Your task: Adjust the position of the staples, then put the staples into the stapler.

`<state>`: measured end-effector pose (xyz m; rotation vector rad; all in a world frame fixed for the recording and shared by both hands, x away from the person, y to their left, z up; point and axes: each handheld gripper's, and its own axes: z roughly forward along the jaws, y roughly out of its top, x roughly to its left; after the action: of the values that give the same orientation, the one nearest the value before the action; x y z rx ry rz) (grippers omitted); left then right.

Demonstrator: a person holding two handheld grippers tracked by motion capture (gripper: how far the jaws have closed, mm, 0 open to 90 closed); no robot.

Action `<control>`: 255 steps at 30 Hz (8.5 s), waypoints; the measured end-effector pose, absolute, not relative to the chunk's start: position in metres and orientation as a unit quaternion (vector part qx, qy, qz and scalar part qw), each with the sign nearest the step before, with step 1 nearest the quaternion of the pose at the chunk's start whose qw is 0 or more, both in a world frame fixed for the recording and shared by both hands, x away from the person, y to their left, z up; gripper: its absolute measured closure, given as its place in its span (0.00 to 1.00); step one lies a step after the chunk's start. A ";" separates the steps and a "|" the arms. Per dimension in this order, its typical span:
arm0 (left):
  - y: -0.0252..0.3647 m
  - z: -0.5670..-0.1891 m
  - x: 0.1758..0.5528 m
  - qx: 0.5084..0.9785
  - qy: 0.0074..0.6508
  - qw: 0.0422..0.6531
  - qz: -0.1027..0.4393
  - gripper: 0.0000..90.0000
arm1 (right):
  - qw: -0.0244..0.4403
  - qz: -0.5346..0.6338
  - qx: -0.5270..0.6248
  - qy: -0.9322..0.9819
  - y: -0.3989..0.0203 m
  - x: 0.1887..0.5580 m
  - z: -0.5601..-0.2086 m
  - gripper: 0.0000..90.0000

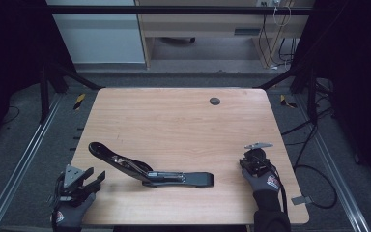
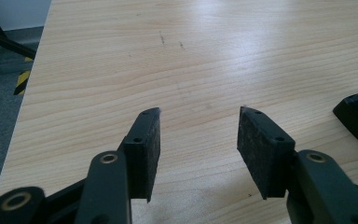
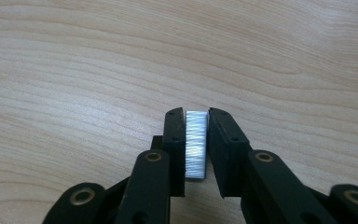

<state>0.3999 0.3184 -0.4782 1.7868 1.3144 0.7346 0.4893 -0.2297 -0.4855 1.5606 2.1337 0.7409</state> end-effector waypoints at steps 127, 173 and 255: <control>0.315 -0.484 0.405 0.716 0.521 0.379 0.271 0.54 | 0.148 0.392 0.290 0.860 -0.168 0.471 -0.392 0.87; 0.314 -0.485 0.406 0.719 0.519 0.375 0.271 0.55 | 0.094 0.389 0.148 0.904 -0.091 0.493 -0.367 0.87; 0.312 -0.486 0.407 0.723 0.517 0.371 0.270 0.55 | -0.018 0.326 0.054 0.944 -0.048 0.508 -0.440 0.87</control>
<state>0.4071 0.3118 -0.4860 1.8534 1.3252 0.6933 0.5079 -0.0485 -0.4402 0.1727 2.9980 1.0369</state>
